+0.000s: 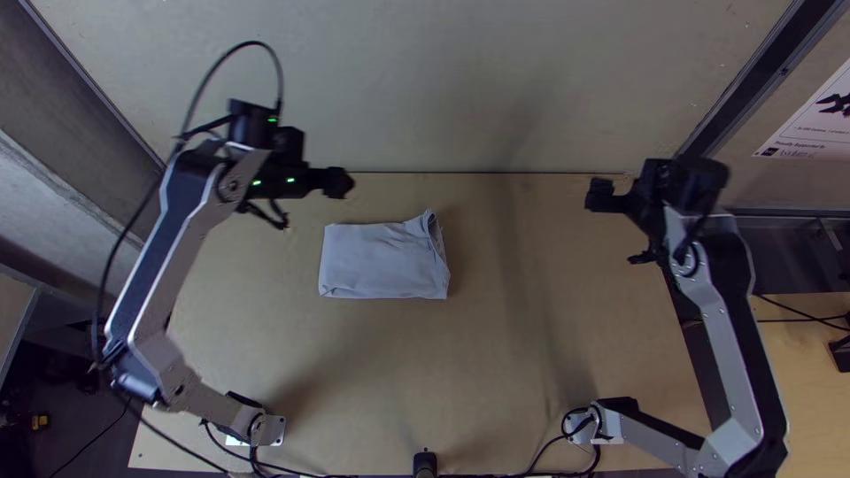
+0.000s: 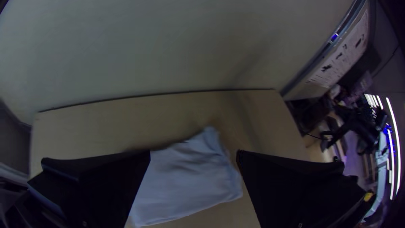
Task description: Fold the t-shirt
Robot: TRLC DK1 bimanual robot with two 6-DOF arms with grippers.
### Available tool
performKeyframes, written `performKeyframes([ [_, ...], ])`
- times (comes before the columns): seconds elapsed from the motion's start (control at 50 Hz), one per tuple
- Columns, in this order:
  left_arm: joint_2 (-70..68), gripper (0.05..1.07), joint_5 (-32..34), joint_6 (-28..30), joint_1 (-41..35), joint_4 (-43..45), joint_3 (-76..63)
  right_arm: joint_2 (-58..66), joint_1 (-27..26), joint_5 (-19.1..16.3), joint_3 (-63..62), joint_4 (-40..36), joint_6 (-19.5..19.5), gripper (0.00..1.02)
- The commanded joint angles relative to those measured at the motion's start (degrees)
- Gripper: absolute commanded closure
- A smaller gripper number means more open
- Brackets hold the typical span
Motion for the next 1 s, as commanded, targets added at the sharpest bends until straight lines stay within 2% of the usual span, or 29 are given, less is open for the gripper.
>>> performKeyframes([
  [0.0,-8.5,0.09,-3.2,5.4,3.4,1.4,-5.3,-4.0,-0.2,0.5,3.8,0.7,-2.6,0.03],
  [0.18,-22.5,0.09,-6.9,12.6,9.1,10.8,-19.8,-12.7,0.4,0.5,3.0,3.8,-6.6,0.03],
  [0.38,-37.8,0.09,-7.7,16.1,16.6,23.0,-37.4,-25.0,0.5,0.6,-2.7,7.1,-9.7,0.03],
  [0.56,-56.3,0.09,-7.9,22.0,20.0,37.6,-58.1,-38.7,0.7,0.6,-10.0,8.2,-9.9,0.03],
  [0.82,-72.4,0.09,-7.9,21.6,20.0,46.4,-74.5,-57.6,0.9,0.6,-27.9,9.7,-10.6,0.03],
  [0.98,-82.0,0.09,-7.9,20.9,19.6,49.8,-84.4,-63.2,0.4,0.6,-38.0,14.2,-7.3,0.03],
])
